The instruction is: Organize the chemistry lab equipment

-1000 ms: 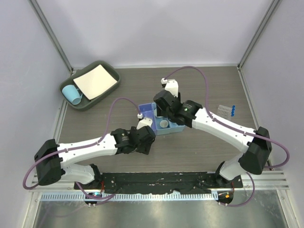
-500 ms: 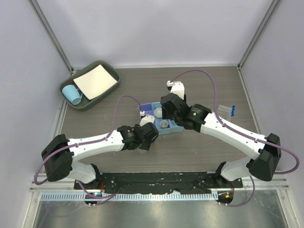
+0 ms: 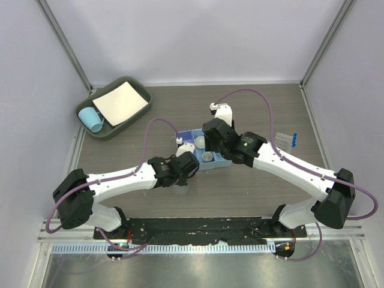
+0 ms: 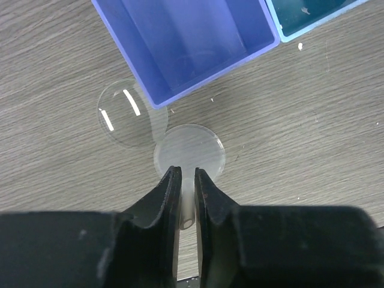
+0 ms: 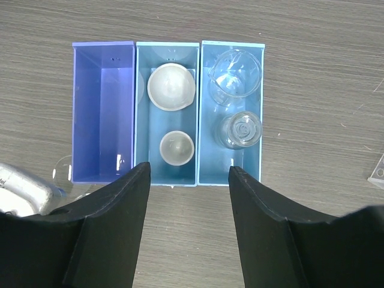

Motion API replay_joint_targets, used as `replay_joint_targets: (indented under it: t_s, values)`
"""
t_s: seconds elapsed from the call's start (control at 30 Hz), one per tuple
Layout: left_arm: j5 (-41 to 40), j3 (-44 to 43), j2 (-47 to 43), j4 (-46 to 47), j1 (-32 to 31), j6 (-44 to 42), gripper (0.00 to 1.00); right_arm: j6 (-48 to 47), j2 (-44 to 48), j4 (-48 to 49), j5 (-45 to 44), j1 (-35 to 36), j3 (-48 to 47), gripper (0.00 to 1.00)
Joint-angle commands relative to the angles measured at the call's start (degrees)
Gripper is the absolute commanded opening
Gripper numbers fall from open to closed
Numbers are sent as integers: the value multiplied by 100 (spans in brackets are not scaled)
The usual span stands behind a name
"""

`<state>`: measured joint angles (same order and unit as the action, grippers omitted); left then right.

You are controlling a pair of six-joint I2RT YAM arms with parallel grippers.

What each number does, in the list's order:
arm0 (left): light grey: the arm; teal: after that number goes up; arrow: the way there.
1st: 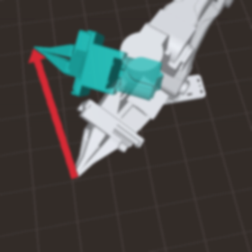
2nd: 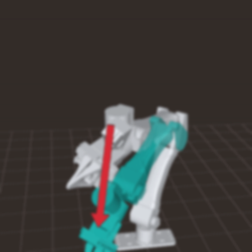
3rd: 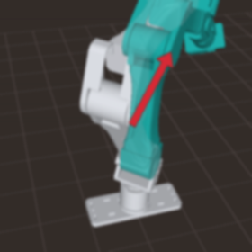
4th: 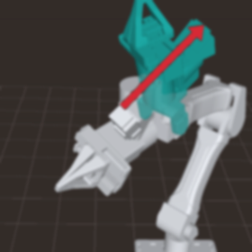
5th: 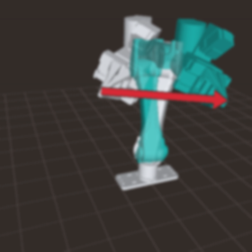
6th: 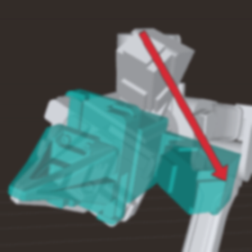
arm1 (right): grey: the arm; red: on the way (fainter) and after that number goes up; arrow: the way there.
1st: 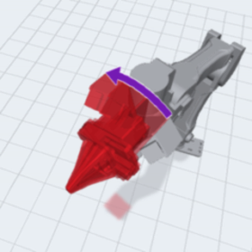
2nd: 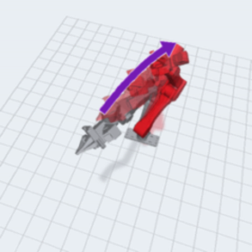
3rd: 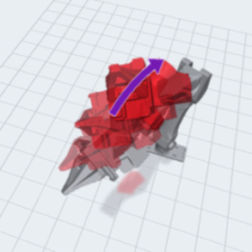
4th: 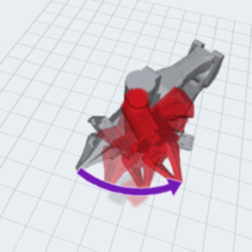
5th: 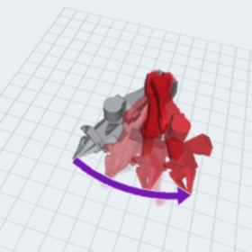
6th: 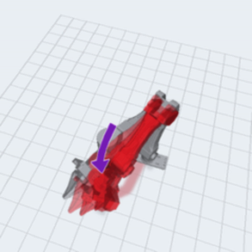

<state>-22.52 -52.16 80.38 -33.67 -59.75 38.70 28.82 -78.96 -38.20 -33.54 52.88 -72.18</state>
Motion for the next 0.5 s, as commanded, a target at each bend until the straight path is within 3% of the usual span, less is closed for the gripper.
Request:
replay_joint_targets:
  t_s: [0.0,0.03,0.07,0.47]
  values:
    - [2,22,-48,168,24,15,13,-17,82,198,-56,20,46,60]
    - [11,-4,-66,81,24,24,3,-8,74,198,-56,20,64,60]
    - [29,-13,-101,10,24,32,0,-17,82,198,-48,20,64,59]
    - [125,-733,-769,-1229,7,94,0,-17,223,234,-100,20,152,59]
